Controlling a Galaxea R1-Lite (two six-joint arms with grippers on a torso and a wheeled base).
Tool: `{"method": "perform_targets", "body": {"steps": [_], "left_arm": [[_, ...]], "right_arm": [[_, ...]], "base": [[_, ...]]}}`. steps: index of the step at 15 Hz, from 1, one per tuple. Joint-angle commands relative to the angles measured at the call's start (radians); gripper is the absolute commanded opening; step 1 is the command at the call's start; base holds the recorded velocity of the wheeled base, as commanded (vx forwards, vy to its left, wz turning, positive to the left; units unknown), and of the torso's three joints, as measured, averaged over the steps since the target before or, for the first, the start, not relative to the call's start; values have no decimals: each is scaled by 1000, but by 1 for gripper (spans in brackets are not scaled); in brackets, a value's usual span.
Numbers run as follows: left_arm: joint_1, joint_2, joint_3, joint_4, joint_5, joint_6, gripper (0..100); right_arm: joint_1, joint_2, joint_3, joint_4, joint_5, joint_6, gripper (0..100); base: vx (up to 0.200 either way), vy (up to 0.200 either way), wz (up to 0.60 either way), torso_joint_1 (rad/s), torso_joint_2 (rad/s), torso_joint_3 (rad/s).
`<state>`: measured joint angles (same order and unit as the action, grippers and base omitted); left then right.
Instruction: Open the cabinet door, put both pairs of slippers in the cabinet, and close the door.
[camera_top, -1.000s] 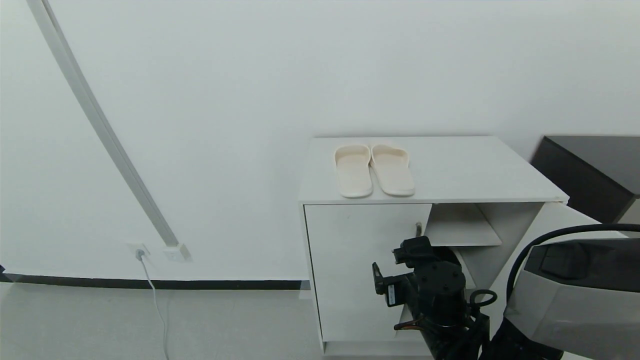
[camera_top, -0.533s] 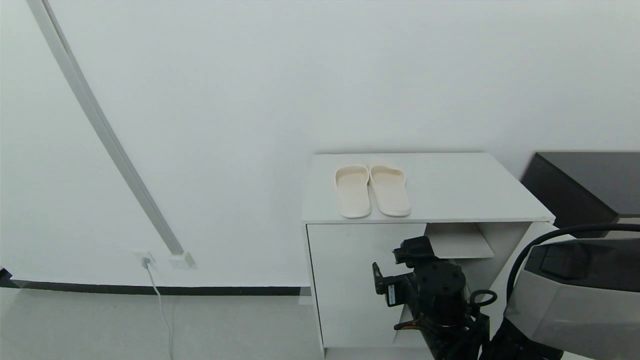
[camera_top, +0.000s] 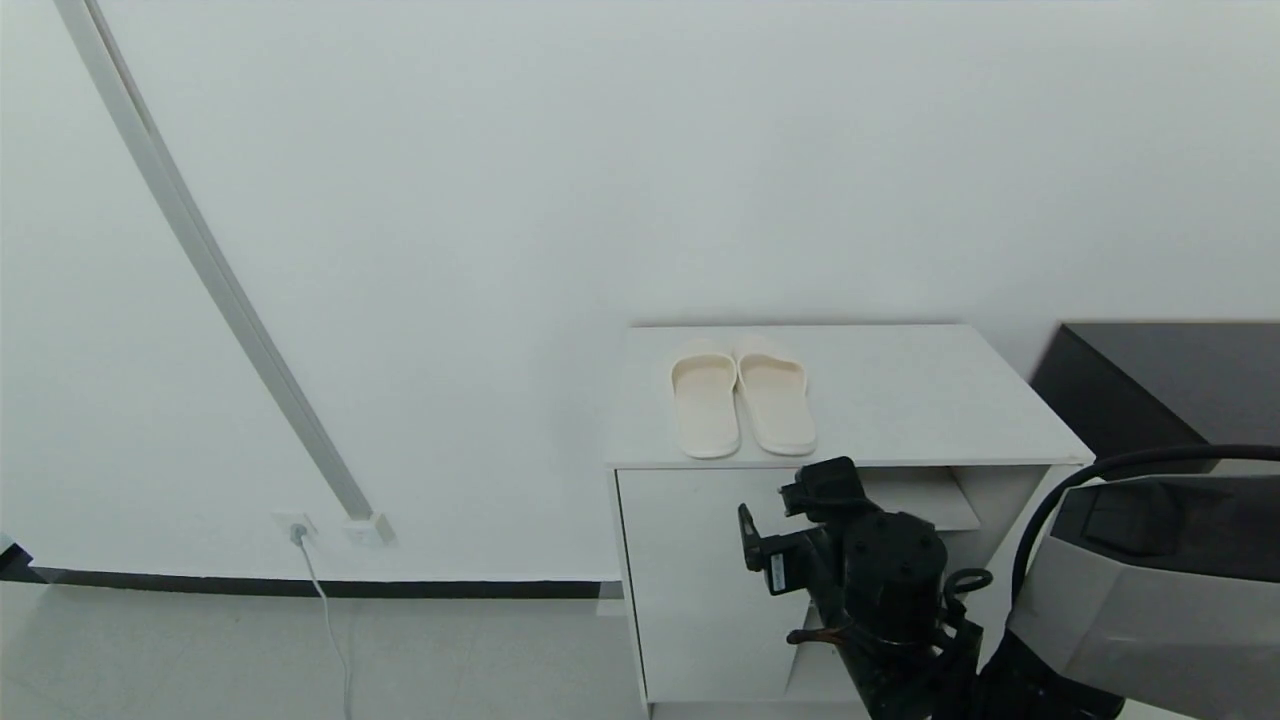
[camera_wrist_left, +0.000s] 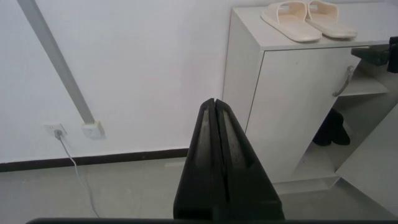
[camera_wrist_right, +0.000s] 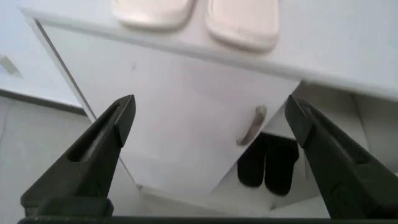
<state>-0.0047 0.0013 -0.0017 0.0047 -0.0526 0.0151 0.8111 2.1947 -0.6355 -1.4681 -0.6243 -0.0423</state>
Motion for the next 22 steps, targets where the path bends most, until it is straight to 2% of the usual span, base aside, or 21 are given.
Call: {"method": "perform_targets", "body": {"steps": [1,2,3,6,7,8,10,12,17,22], "left_arm": [[0,0,0,0,0,0,0],[0,0,0,0,-1,0,0],[0,0,0,0,-1,0,0],[0,0,0,0,-1,2,0],[0,0,0,0,-1,2,0],[0,0,0,0,-1,2,0],[0,0,0,0,-3,3,0],[0,0,0,0,-3,3,0],[0,0,0,0,-4,2,0],[0,0,0,1,-4,0,0]], "right_arm": [[-10,-4,-42,-1,8,-30,100],[-16,-4,-89,34,8,-36,100],[-26,-21,-164,138,8,-31,100],[-30,-112,-374,483,8,53,100],[-29,-148,-466,644,6,107,100],[-27,-173,-520,764,-2,144,100],[-21,-202,-569,890,-8,211,100],[-20,-205,-569,910,-9,229,100],[-20,-190,-555,908,-15,234,100],[-20,-167,-449,864,-15,279,100]], "base": [[0,0,0,0,0,0],[0,0,0,0,0,0],[0,0,0,0,0,0],[0,0,0,0,0,0],[0,0,0,0,0,0],[0,0,0,0,0,0],[0,0,0,0,0,0],[0,0,0,0,0,0],[200,0,0,-3,-2,2],[160,0,0,6,0,2]]}}
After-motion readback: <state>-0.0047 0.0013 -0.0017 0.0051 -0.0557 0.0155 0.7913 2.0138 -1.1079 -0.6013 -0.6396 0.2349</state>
